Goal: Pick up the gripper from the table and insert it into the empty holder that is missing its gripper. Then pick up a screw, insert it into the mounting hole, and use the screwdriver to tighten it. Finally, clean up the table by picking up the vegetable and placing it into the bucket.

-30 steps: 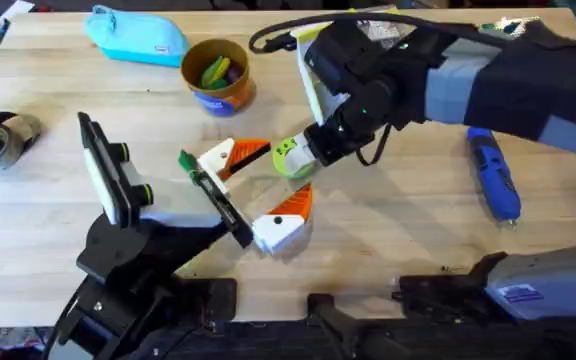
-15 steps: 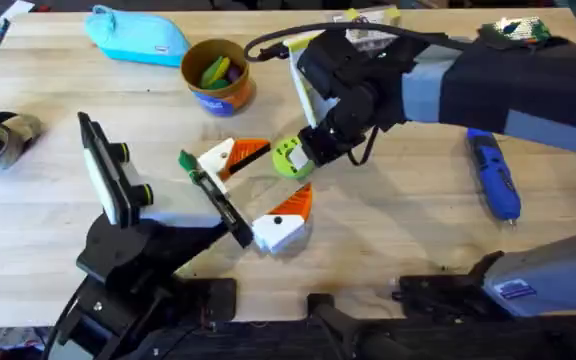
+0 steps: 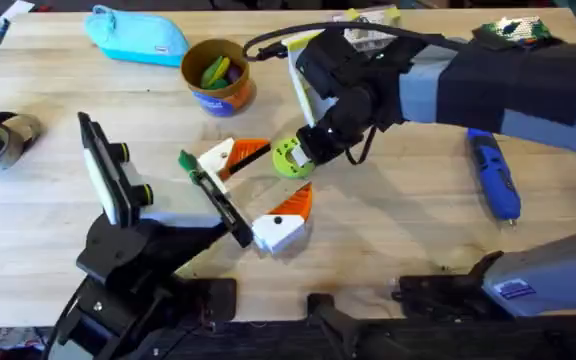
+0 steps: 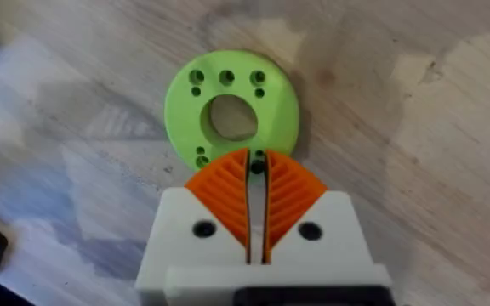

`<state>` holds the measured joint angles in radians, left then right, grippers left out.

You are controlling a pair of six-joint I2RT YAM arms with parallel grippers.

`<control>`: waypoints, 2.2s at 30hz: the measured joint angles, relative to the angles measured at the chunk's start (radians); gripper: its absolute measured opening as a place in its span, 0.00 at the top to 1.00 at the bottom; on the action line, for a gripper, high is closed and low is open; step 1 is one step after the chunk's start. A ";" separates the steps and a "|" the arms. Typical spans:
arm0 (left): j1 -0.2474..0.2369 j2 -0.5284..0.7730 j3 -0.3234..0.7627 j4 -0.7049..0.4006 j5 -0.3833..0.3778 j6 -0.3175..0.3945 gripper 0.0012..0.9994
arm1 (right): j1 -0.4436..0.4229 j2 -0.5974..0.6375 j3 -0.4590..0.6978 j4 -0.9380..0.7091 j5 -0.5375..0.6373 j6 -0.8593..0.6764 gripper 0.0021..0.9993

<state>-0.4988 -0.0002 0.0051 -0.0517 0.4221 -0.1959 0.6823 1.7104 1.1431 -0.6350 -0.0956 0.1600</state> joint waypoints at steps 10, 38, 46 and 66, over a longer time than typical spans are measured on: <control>0.000 0.000 0.000 0.000 0.000 0.000 0.01 | 0.000 0.000 0.000 -0.004 0.000 0.000 0.93; 0.000 0.000 0.000 0.000 0.000 0.000 0.01 | -0.035 -0.132 0.416 -0.352 -0.007 0.031 1.00; 0.000 0.000 0.000 0.000 0.007 0.001 0.01 | 0.073 -0.116 0.569 -0.427 -0.049 0.031 1.00; 0.000 0.000 0.000 0.001 0.162 0.118 0.01 | 0.211 -0.114 0.588 -0.452 -0.184 0.051 1.00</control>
<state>-0.4988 -0.0002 0.0051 -0.0505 0.5841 -0.0783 0.8935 1.5966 1.7308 -1.0870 -0.2794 0.2107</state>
